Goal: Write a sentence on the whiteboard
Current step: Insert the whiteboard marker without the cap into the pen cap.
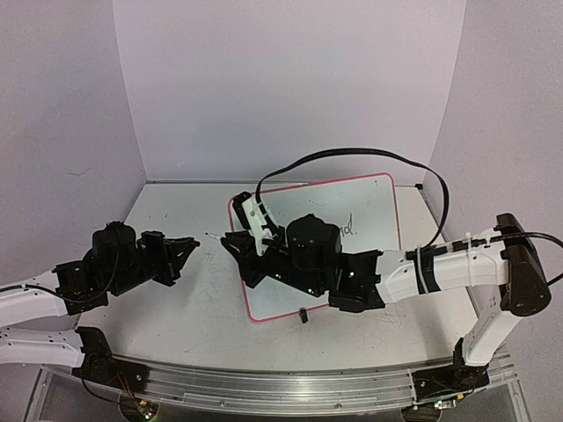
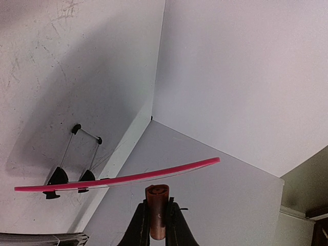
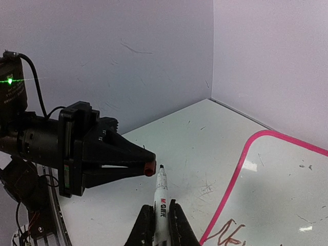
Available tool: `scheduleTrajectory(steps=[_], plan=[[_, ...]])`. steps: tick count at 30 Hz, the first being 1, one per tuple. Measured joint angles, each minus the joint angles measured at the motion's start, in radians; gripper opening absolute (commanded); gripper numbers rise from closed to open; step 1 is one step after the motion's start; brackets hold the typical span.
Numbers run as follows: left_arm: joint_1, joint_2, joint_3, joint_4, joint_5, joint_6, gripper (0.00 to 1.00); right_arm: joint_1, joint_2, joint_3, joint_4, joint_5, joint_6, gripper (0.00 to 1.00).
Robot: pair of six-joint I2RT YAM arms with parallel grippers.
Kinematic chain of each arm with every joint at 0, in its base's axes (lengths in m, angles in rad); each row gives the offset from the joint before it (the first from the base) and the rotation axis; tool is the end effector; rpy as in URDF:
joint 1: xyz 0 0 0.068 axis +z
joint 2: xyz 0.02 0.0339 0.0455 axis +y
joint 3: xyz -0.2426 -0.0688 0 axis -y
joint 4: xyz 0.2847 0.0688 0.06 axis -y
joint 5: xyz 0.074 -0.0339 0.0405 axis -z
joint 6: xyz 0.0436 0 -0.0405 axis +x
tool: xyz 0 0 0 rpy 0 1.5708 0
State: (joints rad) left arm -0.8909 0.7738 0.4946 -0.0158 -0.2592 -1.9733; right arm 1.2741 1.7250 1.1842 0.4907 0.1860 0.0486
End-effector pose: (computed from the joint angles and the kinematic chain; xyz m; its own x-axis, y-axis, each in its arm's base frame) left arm 0.1645 -0.1857 0.2285 -0.4781 -0.8232 0.3062 -0.4022 -0.1047 -0.9095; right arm 0.1390 0.4270 0.2522 -0.0577 -0.0253 -0.9980 -0.8841 0.4657 0.0393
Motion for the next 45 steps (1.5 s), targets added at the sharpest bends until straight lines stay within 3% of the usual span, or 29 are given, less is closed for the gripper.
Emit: scheduleTrajectory(steps=[35, 45], plan=[[0.0, 0.012, -0.001, 0.045, 0.022, -0.017, 0.0, 0.005, 0.12, 0.099, -0.006, -0.01, 0.006, 0.0], [0.0, -0.004, -0.025, 0.053, 0.02, -0.018, 0.0, 0.005, 0.063, -0.002, 0.04, -0.009, 0.01, 0.0]])
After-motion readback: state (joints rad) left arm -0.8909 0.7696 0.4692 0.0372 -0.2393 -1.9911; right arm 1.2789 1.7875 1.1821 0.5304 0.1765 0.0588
